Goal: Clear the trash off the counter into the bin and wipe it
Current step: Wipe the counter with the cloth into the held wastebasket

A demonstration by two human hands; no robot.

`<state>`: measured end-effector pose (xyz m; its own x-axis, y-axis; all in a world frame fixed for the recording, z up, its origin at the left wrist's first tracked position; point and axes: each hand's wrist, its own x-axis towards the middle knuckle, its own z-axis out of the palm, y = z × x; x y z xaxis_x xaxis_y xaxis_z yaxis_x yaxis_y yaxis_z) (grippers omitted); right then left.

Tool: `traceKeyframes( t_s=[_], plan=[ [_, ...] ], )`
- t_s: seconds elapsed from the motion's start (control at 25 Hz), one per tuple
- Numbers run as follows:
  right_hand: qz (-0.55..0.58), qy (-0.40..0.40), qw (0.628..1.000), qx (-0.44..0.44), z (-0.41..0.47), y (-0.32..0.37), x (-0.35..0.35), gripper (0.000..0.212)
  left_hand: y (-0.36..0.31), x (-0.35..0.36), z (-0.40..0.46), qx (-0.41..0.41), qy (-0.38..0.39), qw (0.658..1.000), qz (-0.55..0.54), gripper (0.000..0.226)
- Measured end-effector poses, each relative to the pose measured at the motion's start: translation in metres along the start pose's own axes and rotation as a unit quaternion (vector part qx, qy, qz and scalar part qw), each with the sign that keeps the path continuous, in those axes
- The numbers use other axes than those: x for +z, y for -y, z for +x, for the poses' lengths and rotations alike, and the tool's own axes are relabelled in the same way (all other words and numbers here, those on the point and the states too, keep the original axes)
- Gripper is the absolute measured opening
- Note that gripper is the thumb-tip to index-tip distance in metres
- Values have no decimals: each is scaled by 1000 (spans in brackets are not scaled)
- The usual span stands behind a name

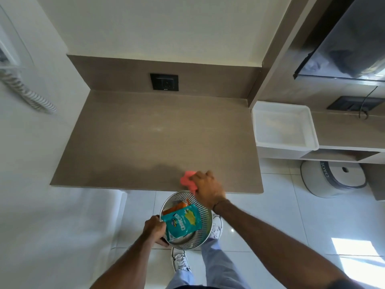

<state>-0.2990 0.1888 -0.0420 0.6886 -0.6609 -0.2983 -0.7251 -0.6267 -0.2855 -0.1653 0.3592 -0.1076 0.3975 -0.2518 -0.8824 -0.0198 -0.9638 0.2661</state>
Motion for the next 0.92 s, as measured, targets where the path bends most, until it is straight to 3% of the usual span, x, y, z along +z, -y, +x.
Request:
traceKeyframes(
  t_s=[0.08, 0.16, 0.2, 0.28, 0.36, 0.44, 0.52, 0.6, 0.68, 0.76, 0.84, 0.92],
  plan=[
    [35, 53, 997, -45, -7, 16, 4, 32, 0, -2, -2, 4, -2, 1000, 5, 16],
    [152, 94, 984, -20, -3, 15, -9, 14, 2, -2, -5, 10, -12, 1000, 6, 12],
    [228, 97, 969, 22, 1, 10, -18, 7, 3, -2, -7, 14, -14, 1000, 7, 11],
    [353, 55, 923, 143, 10, -10, -38, 16, 7, -2, -8, 27, -6, 1000, 13, 9],
    [400, 31, 885, 236, 17, -36, -52, 20, 8, -3, -8, 33, -3, 999, 14, 8],
    [364, 17, 888, 282, 14, -62, -56, 31, 7, -4, -8, 36, 3, 999, 12, 10],
    [259, -88, 908, 317, -3, -78, -53, 43, 6, -4, -6, 35, 10, 999, 12, 17],
    [197, -211, 904, 316, -30, -81, -41, 23, 6, -3, -4, 35, 8, 999, 14, 25],
    [185, -250, 898, 310, -60, -75, -12, 23, 7, 2, 0, 40, 4, 999, 25, 27],
    [192, -195, 912, 307, -83, -66, 31, 29, 7, 7, 6, 49, 0, 998, 29, 29],
    [200, -90, 930, 295, -90, -58, 82, 23, 10, 18, 27, 68, 5, 996, 54, 32],
    [241, -4, 922, 302, -83, -54, 124, 21, 16, 30, 52, 65, 11, 996, 57, 37]
  ],
)
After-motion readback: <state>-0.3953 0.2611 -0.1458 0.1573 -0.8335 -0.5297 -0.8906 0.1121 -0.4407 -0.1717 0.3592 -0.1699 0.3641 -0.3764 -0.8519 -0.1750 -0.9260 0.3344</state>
